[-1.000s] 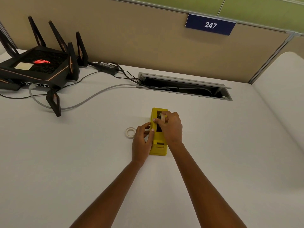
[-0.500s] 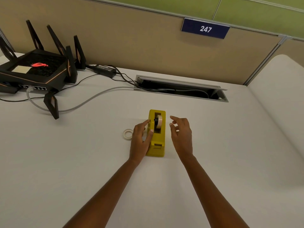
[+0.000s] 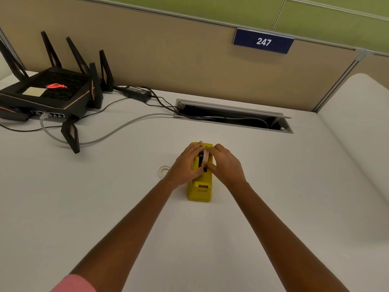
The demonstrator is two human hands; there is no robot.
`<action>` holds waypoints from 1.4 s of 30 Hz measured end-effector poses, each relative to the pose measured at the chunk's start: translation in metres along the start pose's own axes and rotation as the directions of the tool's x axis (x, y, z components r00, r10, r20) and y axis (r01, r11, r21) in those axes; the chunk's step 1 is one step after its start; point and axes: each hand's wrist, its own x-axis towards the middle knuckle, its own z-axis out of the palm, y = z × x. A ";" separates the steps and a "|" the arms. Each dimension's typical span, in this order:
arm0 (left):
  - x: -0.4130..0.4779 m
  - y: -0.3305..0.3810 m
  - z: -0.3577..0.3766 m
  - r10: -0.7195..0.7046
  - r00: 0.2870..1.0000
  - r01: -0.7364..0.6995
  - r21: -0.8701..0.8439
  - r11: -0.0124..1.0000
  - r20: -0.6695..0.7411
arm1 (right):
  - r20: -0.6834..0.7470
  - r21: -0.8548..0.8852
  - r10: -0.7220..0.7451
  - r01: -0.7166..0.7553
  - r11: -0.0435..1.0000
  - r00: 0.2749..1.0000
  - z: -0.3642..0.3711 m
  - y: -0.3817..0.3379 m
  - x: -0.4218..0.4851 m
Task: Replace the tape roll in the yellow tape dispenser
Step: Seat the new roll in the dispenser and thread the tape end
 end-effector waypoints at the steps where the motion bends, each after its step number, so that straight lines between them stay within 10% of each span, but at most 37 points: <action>1: -0.001 -0.001 0.001 -0.004 1.000 0.004 -0.019 1.000 -0.009 | 0.005 0.019 0.004 -0.004 1.000 1.000 0.000 -0.001 0.000; 42: -0.003 0.014 0.007 -0.127 0.989 0.107 -0.218 0.970 -0.079 | 0.010 -0.077 -0.027 0.027 0.997 1.000 0.002 -0.006 0.005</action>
